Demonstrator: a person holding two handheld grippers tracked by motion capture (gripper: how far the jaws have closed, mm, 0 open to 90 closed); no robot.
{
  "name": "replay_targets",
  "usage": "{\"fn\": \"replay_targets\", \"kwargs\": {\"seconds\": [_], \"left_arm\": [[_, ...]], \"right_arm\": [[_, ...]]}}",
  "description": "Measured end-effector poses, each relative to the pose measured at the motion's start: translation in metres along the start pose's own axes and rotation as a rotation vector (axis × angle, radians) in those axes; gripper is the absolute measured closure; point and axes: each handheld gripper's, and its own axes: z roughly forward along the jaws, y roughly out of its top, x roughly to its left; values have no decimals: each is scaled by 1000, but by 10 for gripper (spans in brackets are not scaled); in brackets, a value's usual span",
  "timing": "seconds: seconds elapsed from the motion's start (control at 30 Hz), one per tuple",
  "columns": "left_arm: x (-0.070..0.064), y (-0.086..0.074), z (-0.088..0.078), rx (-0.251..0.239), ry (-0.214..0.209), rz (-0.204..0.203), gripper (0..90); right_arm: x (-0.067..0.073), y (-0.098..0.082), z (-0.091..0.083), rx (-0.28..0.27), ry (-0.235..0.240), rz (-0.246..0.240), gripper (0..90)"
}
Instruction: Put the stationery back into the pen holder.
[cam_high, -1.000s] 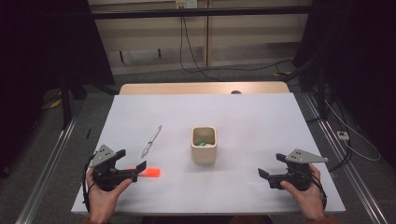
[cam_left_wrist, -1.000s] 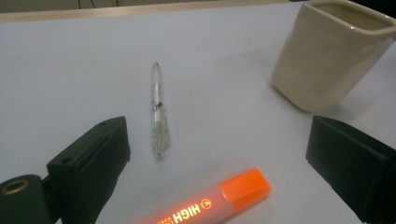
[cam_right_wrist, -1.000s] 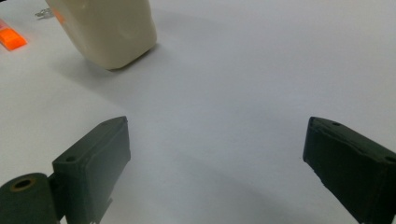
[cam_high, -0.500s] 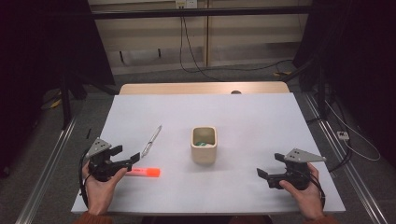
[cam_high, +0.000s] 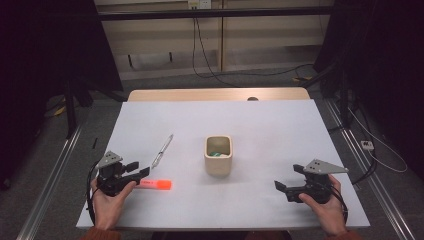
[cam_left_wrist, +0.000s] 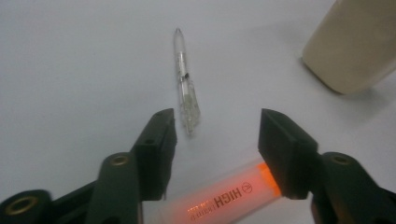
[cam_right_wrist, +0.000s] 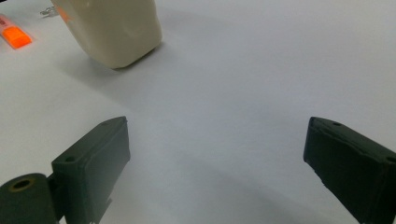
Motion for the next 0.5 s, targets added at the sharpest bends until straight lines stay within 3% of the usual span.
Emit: {"fn": "replay_targets", "kwargs": {"seconds": [0.13,0.33,0.5], "left_arm": [[-1,-1,0,14,-16,3,596],[-7,-2,1,45,-70,38,886],[-15,-2,4,85,-107,105,900]], "right_arm": [[0,0,1,1,1,1,74],[0,0,1,1,2,-1,74],[0,0,1,2,4,-3,74]]}}
